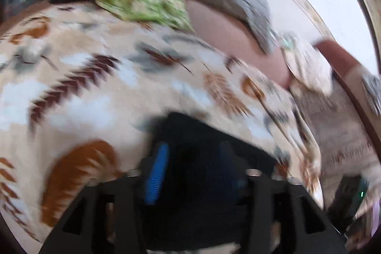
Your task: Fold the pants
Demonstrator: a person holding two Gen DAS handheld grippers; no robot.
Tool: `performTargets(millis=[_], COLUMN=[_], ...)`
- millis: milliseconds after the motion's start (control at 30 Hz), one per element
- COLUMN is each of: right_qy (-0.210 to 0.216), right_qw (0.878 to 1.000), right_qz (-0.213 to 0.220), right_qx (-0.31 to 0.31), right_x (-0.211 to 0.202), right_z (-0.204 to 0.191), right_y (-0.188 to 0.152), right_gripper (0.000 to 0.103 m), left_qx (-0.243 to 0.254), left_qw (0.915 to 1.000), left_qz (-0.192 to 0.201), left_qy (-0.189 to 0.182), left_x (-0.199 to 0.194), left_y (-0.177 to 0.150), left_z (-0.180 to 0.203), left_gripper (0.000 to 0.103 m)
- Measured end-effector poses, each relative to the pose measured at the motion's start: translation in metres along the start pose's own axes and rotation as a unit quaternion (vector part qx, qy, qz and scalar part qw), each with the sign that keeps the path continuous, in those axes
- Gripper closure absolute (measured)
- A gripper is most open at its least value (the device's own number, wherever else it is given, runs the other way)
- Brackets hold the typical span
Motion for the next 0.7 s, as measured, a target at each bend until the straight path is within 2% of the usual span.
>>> performTargets(millis=[33, 67, 133, 200, 300, 433, 467, 500, 533, 600, 700], right_qy=[0.019, 0.033, 0.021, 0.036, 0.036, 0.041, 0.046, 0.057, 0.071, 0.086, 0.079], right_qw=[0.999, 0.998, 0.997, 0.995, 0.996, 0.996, 0.996, 0.995, 0.994, 0.992, 0.994], right_qz=[-0.012, -0.025, -0.043, -0.037, -0.035, -0.042, -0.041, -0.036, -0.03, -0.015, 0.012], right_qx=[0.024, 0.047, 0.065, 0.08, 0.079, 0.061, 0.065, 0.073, 0.084, 0.088, 0.072], right_x=[0.006, 0.012, 0.022, 0.022, 0.023, 0.027, 0.025, 0.023, 0.019, 0.01, -0.005], right_z=[0.004, 0.009, 0.022, 0.027, 0.027, 0.019, 0.019, 0.02, 0.02, 0.017, 0.015], right_y=[-0.003, -0.007, -0.012, -0.011, -0.012, -0.013, -0.012, -0.011, -0.008, 0.0, 0.017], right_gripper=[0.049, 0.049, 0.05, 0.05, 0.05, 0.051, 0.054, 0.067, 0.073, 0.075, 0.075], left_qx=[-0.012, -0.027, -0.051, -0.058, -0.082, -0.114, -0.114, -0.112, -0.108, -0.102, -0.1], left_qw=[0.9999, 0.999, 0.9933, 0.9879, 0.9845, 0.9809, 0.9814, 0.982, 0.9816, 0.9834, 0.983], left_qz=[-0.009, -0.035, -0.1, -0.143, -0.152, -0.151, -0.149, -0.146, -0.149, -0.144, -0.145], left_qy=[0.006, 0.004, -0.025, -0.023, -0.031, -0.044, -0.042, -0.042, -0.052, -0.043, -0.052], left_x=[0.004, 0.012, 0.032, 0.045, 0.052, 0.061, 0.063, 0.062, 0.06, 0.059, 0.056], left_y=[0.001, -0.002, -0.014, -0.024, -0.024, -0.023, -0.023, -0.023, -0.024, -0.021, -0.009], left_z=[-0.007, -0.013, -0.017, -0.017, -0.02, -0.027, -0.027, -0.027, -0.024, -0.018, 0.002], left_gripper=[0.045, 0.045, 0.045, 0.045, 0.035, 0.034, 0.036, 0.051, 0.057, 0.069, 0.072])
Point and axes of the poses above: each gripper's, at about its wrist camera, not at the fingertips, and x roughly the way its jaws point, z to its right, y to its top, the point moved 6 cm from there along x, roughly the way its jaws point, and after that the axes turned 10 degrees about y, right-handed, at the moved point
